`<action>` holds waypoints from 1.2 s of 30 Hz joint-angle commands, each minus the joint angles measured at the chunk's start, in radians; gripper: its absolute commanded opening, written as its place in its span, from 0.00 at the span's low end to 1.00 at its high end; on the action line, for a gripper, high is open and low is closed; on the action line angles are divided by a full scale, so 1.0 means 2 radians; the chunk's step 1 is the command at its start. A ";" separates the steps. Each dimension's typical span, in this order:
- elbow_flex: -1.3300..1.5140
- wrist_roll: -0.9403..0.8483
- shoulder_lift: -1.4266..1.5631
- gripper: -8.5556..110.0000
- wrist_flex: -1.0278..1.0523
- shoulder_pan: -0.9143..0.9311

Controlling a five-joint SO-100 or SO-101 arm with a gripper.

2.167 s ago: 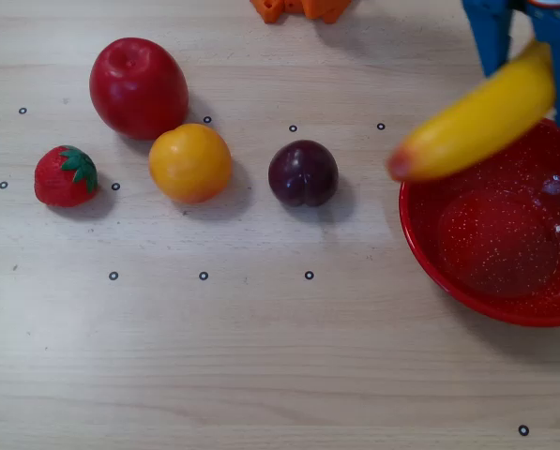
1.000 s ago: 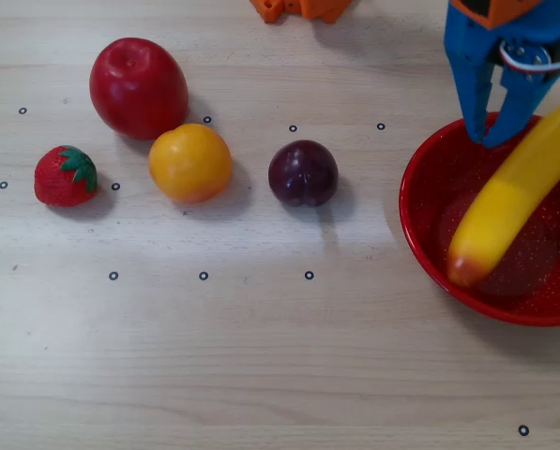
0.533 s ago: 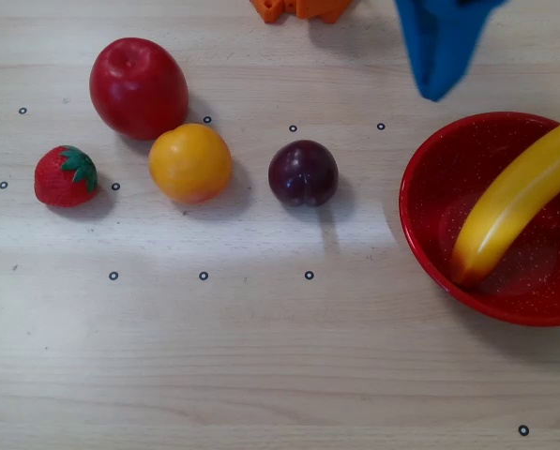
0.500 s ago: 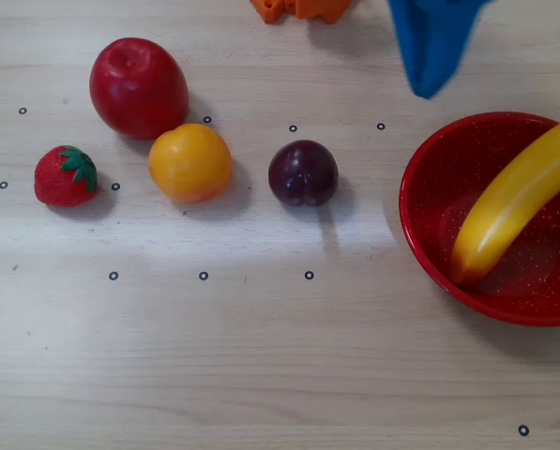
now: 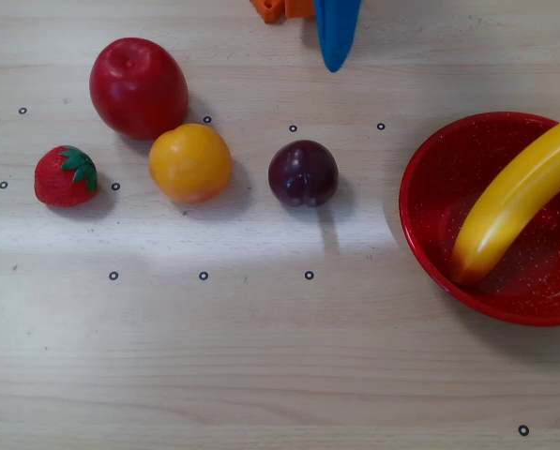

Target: Put the banana in the red bowl.

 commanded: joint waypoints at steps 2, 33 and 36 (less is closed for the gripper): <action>0.018 -0.014 0.049 0.07 -0.030 -0.026; 0.478 -0.035 0.420 0.07 -0.225 -0.074; 0.502 -0.042 0.420 0.07 -0.248 -0.071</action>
